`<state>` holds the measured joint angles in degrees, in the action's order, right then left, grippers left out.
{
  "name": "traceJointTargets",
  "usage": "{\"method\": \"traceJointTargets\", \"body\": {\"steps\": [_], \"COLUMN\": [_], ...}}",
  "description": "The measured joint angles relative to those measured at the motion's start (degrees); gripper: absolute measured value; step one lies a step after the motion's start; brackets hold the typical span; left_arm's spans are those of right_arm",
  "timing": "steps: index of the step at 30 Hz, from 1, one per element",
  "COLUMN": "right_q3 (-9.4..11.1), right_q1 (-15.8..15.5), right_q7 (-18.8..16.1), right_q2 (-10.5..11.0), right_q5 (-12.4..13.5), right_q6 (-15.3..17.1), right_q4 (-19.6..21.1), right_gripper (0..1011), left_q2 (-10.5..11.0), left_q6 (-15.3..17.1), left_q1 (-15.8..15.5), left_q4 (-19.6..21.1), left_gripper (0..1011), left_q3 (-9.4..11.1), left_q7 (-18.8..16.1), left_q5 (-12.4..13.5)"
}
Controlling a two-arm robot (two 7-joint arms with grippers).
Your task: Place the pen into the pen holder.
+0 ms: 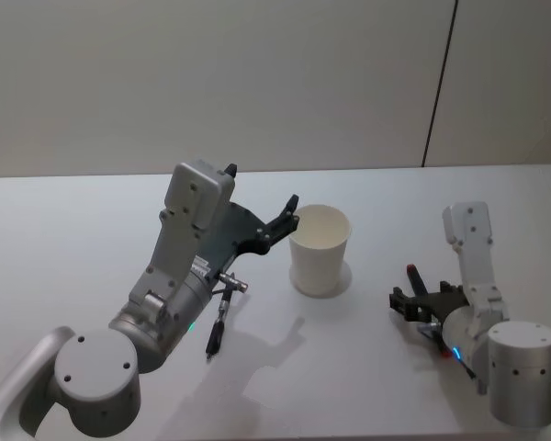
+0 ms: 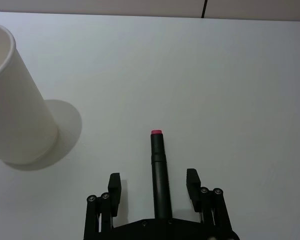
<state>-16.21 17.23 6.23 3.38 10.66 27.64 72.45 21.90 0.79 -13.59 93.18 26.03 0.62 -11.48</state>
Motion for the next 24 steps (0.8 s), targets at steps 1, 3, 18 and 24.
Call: {"method": "traceJointTargets", "body": {"steps": [1,3,18,24], "right_q3": [0.01,0.02,0.2,0.3], "right_q1": [0.05,0.09,0.5,0.55], "right_q7": [-0.1,-0.2,-0.58,-0.56], "right_q2": [-0.05,-0.09,-0.5,-0.6], "right_q5": [-0.06,-0.11,-0.56,-0.65], "right_q6": [-0.02,-0.04,0.03,0.13], "right_q4": [-0.26,-0.46,-1.89,-1.98], "right_gripper": [813,770,272,168], "left_q2": [0.0,0.0,0.0,0.0], "left_q6": [0.0,0.0,0.0,0.0], "left_q1": [0.0,0.0,0.0,0.0], "left_q4": [0.0,0.0,0.0,0.0], "left_gripper": [1004,1004,1004,1004], "left_q3": [0.0,0.0,0.0,0.0], "left_q7": [0.0,0.0,0.0,0.0], "left_q5": [0.0,0.0,0.0,0.0]}}
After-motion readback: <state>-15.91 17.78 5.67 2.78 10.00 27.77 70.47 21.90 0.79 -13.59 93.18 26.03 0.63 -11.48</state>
